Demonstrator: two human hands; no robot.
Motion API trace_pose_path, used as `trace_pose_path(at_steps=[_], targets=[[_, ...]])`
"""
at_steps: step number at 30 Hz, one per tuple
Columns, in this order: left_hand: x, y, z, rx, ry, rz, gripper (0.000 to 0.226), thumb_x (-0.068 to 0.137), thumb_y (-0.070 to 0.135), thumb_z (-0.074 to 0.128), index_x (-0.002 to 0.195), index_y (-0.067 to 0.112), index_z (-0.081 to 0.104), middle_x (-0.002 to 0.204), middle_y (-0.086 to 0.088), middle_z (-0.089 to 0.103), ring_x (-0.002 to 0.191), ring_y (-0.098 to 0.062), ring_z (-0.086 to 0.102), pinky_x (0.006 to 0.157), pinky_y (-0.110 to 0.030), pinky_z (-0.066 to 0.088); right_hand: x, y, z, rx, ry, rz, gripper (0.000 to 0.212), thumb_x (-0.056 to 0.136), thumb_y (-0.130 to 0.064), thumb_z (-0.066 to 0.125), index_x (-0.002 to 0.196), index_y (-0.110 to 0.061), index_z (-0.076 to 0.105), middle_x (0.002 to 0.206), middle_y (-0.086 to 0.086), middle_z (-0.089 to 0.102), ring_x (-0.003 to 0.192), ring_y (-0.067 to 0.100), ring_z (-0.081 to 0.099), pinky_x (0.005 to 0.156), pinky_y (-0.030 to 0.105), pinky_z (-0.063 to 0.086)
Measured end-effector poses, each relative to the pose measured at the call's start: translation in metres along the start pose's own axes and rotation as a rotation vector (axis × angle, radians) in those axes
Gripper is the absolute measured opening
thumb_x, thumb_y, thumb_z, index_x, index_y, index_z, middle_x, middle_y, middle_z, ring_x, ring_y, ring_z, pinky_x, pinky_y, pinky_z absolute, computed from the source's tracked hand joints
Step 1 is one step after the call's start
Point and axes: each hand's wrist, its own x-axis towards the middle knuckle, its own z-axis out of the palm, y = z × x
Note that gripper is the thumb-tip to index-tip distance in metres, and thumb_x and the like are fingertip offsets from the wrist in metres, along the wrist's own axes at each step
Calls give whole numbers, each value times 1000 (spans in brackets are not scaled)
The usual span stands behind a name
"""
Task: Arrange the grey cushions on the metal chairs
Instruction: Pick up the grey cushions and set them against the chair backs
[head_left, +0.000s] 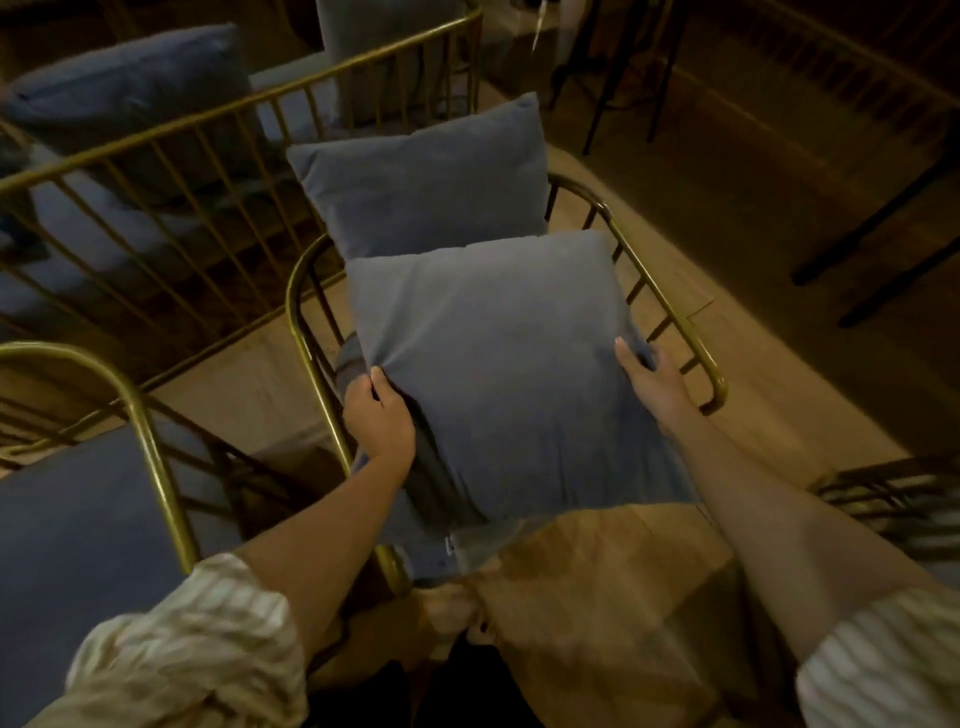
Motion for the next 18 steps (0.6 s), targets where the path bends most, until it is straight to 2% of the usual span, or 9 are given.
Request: trace_pose_path(at_steps=[2,4,6,7,9,11,13,15,18], targets=[[-4,-1,17,58,-38,-52,34,106,22,38,88,1,58,94,-20,56,84,-29,52,73,-32,35,13,0,4,2,-83,6,100,78,-66,73,156,-22,29,157,3,42,141,30,45,113,50,42],[-6,-14,31,124,-202,-193,34,104,27,43,117,-2,54,124,-23,53,112,-38,54,91,-40,43,25,6,11,-54,-195,-32,116,64,-67,85,157,-25,29,155,-1,45,141,27,46,112,51,44],[-9,-31,39,181,-420,-344,64,98,39,53,146,3,30,151,-21,30,134,-43,40,110,-47,36,32,16,25,-213,-305,-90,126,60,-63,90,159,-24,23,157,-5,39,146,20,36,119,49,36],[-12,-37,40,198,-480,-373,77,95,45,56,151,5,20,156,-20,21,138,-43,35,113,-48,33,31,21,32,-326,-345,-110,126,66,-59,88,161,-22,14,160,-5,30,150,18,25,123,48,28],[-15,-44,39,193,-499,-349,86,92,49,59,153,6,15,159,-19,14,142,-42,31,116,-47,31,26,30,47,-502,-337,-85,132,72,-62,81,161,-21,-7,170,2,3,157,26,2,126,53,13],[-16,-46,31,186,-513,-320,87,92,48,61,154,7,15,160,-18,12,143,-41,27,117,-48,29,19,35,55,-556,-295,-55,136,69,-73,74,160,-25,-15,170,4,-12,157,30,-11,125,60,5],[-12,-47,19,176,-549,-285,90,88,50,65,153,8,20,158,-17,21,143,-39,30,117,-48,31,15,39,60,-564,-247,-78,135,68,-80,70,160,-26,-13,171,5,-12,157,29,-12,124,63,2],[-4,-57,2,150,-543,-240,93,79,53,72,149,8,31,150,-16,40,137,-37,41,112,-50,39,4,40,66,-598,-174,-137,128,72,-80,66,161,-25,-8,171,7,-7,157,31,-9,123,64,1],[8,-71,-32,142,-500,-222,79,85,31,74,147,6,32,142,-12,52,130,-30,51,109,-48,42,-26,32,76,-790,-150,-355,109,86,-70,59,162,-22,-2,171,11,-7,157,33,-9,122,62,-2]])
